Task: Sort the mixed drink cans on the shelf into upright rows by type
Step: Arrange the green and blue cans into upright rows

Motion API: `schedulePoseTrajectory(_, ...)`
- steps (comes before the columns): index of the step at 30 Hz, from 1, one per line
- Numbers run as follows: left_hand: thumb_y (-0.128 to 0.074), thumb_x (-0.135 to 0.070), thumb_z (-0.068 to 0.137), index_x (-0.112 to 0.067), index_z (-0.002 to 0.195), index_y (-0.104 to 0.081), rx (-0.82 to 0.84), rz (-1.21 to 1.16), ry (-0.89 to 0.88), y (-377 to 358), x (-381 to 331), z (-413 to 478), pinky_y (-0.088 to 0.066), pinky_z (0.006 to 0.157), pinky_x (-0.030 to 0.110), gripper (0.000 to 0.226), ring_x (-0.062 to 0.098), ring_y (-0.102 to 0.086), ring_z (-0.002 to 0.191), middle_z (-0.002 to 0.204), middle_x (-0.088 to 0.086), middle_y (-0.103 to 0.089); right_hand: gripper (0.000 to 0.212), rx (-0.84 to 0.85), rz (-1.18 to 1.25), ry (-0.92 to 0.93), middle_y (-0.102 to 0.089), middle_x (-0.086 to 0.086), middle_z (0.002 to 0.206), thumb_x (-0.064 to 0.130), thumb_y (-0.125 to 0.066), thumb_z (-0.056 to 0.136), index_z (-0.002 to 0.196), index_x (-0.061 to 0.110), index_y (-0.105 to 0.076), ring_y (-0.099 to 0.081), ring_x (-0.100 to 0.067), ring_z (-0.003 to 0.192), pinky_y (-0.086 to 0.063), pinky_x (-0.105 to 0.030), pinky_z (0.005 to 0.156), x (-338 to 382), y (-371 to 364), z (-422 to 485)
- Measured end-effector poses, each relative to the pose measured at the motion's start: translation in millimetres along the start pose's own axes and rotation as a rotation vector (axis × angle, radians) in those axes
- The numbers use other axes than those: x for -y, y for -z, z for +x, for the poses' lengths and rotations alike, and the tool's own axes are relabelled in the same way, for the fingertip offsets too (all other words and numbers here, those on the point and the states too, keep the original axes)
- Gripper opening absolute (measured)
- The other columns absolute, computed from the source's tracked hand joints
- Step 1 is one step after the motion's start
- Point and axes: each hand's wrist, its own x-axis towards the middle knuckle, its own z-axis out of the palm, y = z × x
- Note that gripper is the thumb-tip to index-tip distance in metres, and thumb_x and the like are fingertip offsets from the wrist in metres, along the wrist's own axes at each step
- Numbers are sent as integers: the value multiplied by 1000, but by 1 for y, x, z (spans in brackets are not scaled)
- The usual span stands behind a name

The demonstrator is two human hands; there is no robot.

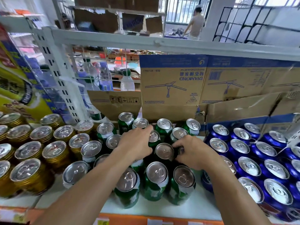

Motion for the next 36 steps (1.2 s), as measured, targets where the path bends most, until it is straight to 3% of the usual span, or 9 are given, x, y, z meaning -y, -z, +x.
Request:
schedulePoseTrajectory(3,-66,-35,83,-29,126,-46,13,-135,27,3,11,-5,-50,74,34,48,23,-58,97,113,-1,-58,23,-13,45,24,-52,8,60,12,-63,77,91,26,-73,-48,-15,63,-40,-25,52,6,-2,2)
schedulePoseTrajectory(7,-57,-34,91,-28,120,-59,-69,-287,-50,0,17,-10,-51,86,37,29,17,-58,107,117,-6,-59,33,-12,45,23,-59,3,73,13,-63,78,106,29,-72,-58,-21,77,-50,-31,63,10,-7,3)
schedulePoseTrajectory(10,-48,-49,93,-32,129,-54,-76,-276,-72,-11,5,-15,-42,99,41,40,18,-41,125,135,-7,-43,40,-33,78,30,-57,8,77,11,-61,80,115,26,-69,-55,-17,81,-46,-27,66,9,-12,2)
schedulePoseTrajectory(13,-46,-55,92,-37,136,-46,4,-180,-71,-18,-6,-18,-30,109,43,47,22,-17,139,154,-7,-23,43,-143,93,0,-64,-2,109,15,-65,78,121,21,-66,-58,-21,102,-49,-31,82,6,-17,-4)
schedulePoseTrajectory(17,-44,-54,94,-38,136,-45,3,-146,-71,-15,-12,-17,-19,113,45,46,23,-11,142,156,-3,-21,35,-303,142,-35,-62,-5,114,22,-68,82,117,17,-67,-58,-23,104,-49,-36,86,-1,-20,-17)
schedulePoseTrajectory(23,-48,-45,93,-34,135,-45,39,-179,-331,-9,-48,-8,-25,113,37,44,18,-23,138,143,-6,-37,36,-512,151,-152,-63,-4,117,22,-65,86,121,16,-65,-58,-22,105,-48,-33,87,-24,-6,-43)
schedulePoseTrajectory(27,-46,-46,94,-30,143,-37,99,-187,-446,-11,-91,0,-28,112,35,52,17,-28,136,150,-4,-31,30,-601,106,-241,-63,-6,112,19,-64,87,117,14,-67,-59,-27,100,-48,-35,83,-57,7,-57)
schedulePoseTrajectory(32,-49,-46,94,-31,142,-39,76,-229,-494,-14,-159,22,-34,106,30,51,14,-37,131,143,-7,-38,36,-498,52,-274,-61,-6,122,25,-61,91,126,15,-61,-57,-27,110,-45,-32,88,-128,46,-63)
schedulePoseTrajectory(36,-51,-44,94,-31,140,-41,45,-218,-456,-26,-232,60,-38,103,37,49,18,-41,129,140,-5,-41,23,-440,31,-216,-68,-8,97,22,-62,89,110,15,-67,-61,-30,95,-48,-37,76,-204,76,-67)
